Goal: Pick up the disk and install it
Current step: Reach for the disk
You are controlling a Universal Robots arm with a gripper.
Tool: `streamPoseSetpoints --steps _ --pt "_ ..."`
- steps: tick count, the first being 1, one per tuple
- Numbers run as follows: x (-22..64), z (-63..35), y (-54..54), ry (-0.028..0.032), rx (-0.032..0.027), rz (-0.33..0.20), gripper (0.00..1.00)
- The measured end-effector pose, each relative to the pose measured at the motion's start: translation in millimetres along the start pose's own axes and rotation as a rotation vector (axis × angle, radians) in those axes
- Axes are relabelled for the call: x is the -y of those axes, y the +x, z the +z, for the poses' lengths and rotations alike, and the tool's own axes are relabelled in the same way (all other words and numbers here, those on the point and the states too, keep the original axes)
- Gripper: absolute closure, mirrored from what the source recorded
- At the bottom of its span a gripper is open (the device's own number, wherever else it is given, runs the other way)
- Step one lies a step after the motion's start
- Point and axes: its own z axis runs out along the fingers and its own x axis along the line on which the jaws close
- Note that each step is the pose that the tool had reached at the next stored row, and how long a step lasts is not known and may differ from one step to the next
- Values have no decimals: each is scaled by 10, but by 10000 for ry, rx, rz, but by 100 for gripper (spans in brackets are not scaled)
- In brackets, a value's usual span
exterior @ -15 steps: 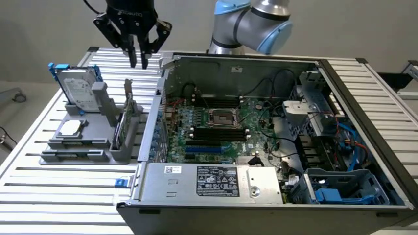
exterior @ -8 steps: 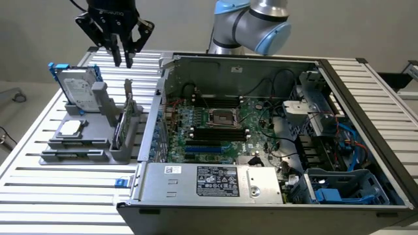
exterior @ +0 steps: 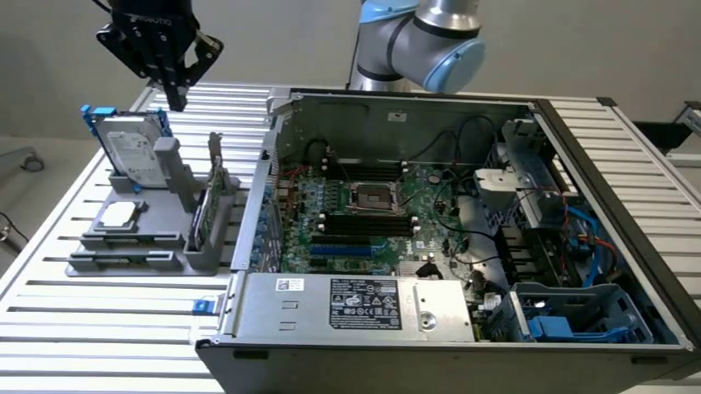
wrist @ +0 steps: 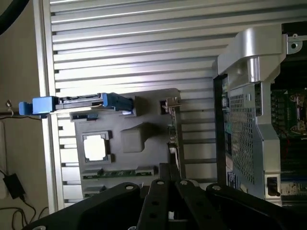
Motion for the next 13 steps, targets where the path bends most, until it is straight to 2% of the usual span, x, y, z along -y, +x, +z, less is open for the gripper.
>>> streamPoseSetpoints --steps 9,13 --pt "-24 84 404 -18 -7 -1 89" --pt "-69 121 509 -31 4 -23 89"
